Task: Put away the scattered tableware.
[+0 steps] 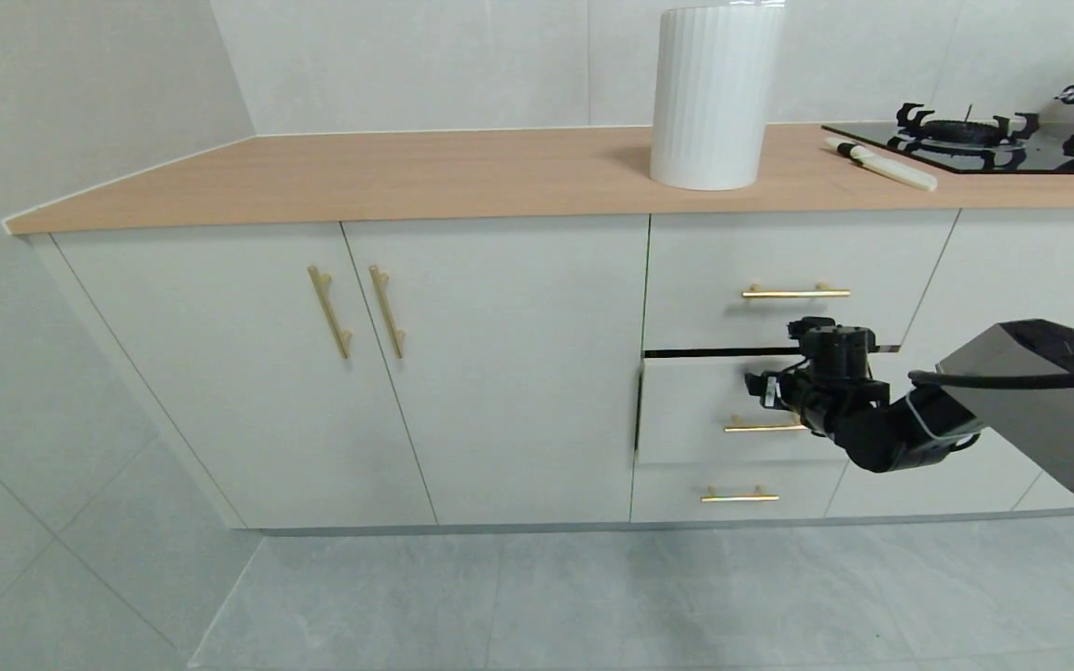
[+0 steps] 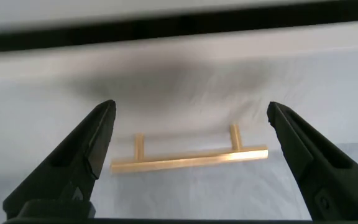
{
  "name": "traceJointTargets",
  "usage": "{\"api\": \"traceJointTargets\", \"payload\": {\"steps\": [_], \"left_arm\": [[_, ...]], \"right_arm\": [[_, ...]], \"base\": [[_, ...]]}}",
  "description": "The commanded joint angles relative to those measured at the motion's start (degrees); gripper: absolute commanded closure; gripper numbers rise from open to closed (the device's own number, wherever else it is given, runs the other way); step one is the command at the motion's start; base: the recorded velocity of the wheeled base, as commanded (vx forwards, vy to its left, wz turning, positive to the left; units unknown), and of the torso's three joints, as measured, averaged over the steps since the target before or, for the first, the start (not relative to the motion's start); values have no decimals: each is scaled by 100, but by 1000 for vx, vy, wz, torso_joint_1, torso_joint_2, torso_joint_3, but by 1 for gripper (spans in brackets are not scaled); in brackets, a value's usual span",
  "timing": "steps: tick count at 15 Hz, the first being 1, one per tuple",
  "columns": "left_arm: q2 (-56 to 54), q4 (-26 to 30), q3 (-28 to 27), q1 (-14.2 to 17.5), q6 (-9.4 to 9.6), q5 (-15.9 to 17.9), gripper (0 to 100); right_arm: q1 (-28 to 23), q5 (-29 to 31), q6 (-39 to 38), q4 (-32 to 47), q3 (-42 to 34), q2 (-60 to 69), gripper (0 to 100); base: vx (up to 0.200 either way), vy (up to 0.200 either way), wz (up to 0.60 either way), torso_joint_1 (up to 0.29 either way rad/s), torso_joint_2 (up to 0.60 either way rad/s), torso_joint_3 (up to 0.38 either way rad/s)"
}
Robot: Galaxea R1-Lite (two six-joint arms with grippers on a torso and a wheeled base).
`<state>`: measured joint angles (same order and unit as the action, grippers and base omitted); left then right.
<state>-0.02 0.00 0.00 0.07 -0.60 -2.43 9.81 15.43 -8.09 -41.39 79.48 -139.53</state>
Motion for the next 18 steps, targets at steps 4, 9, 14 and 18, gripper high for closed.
{"api": "traceJointTargets", "payload": {"steps": [4, 9, 14, 18], "left_arm": [[2, 0, 0, 1, -2, -4, 0], [2, 0, 0, 1, -2, -4, 0], [2, 0, 0, 1, -2, -4, 0], [2, 0, 0, 1, -2, -4, 0]], "right_arm": [[-15, 417, -280, -133, 937, -645, 0], [-15, 628, -342, -142, 1034, -636, 0], [117, 715, -342, -502, -1383, 1367, 0], [188, 865, 150, -1583, -3668, 3723, 0]], "base": [[0, 0, 0, 0, 0, 0], [0, 0, 0, 0, 0, 0], [0, 0, 0, 0, 0, 0], [0, 0, 0, 0, 0, 0]]}}
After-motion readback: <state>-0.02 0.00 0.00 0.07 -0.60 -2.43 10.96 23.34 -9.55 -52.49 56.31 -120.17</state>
